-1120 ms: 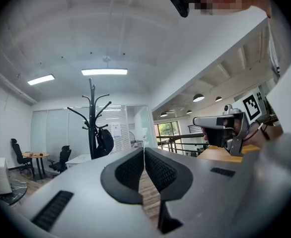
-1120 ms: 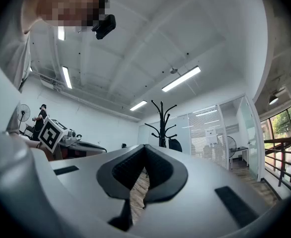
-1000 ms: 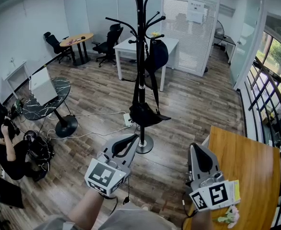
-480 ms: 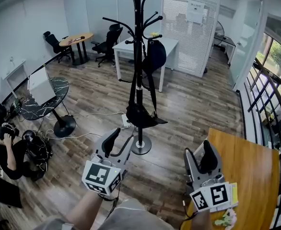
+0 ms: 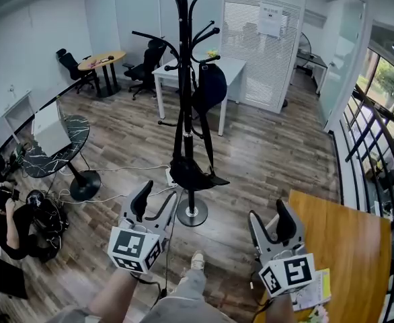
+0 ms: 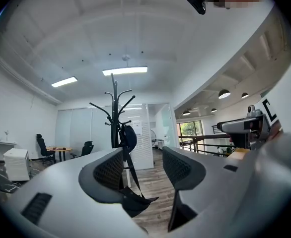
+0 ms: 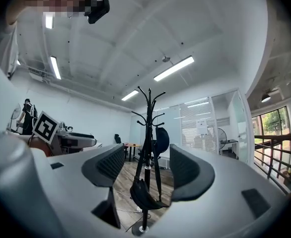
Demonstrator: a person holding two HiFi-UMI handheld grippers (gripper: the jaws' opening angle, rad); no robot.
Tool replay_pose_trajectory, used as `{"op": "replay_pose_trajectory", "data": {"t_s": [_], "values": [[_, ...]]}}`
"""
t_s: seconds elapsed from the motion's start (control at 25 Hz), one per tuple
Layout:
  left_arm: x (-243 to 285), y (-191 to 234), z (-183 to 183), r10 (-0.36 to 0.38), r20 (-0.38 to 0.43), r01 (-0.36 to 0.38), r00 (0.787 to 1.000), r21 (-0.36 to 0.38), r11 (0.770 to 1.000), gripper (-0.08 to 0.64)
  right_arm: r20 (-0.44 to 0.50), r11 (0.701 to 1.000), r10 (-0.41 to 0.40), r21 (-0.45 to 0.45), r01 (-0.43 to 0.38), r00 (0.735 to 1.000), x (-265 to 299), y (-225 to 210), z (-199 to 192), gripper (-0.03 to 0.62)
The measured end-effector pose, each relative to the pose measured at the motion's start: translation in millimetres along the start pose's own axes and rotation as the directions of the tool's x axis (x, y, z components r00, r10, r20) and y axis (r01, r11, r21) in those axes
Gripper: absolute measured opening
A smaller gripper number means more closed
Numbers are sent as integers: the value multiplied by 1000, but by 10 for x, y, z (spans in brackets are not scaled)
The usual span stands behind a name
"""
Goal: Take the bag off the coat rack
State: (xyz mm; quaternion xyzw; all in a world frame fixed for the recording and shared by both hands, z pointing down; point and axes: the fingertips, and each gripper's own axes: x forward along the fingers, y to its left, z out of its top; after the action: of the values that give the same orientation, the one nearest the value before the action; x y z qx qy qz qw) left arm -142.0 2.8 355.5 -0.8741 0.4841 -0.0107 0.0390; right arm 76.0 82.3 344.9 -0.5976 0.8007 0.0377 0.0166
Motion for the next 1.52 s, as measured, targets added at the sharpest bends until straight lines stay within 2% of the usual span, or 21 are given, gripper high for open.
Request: {"op": "replay_pose_trajectory", "data": {"t_s": [0.2,0.4,0.68,0.92,1.2,1.52], "values": [[477,129,-99,-6,-43,7,999,23,1000,255,-11,1000,30,-2,-30,999,499,-163,-51,281],[1060,315,-179,6,-45,-5,999,29,1000,255,-13,998,66,-1,-66,998,1124,-352,-101,281],[1902,818,-205,23,-64,-22,998,27,999,255,-36,991,136,6,-136,990,2248,-588,-159,279],[2492,1234,-229,36,-72,-34,997,33,999,253,-31,975,220,32,-219,975,3109,-592,-194,258],[2987,1480,-252,35,-74,-31,997,55,998,253,-11,958,286,33,-286,958,3866,-541,-221,230],[3306,1525,-502,45,-140,-38,989,54,998,253,-94,929,370,54,-366,924,4390,-416,-498,229]]}}
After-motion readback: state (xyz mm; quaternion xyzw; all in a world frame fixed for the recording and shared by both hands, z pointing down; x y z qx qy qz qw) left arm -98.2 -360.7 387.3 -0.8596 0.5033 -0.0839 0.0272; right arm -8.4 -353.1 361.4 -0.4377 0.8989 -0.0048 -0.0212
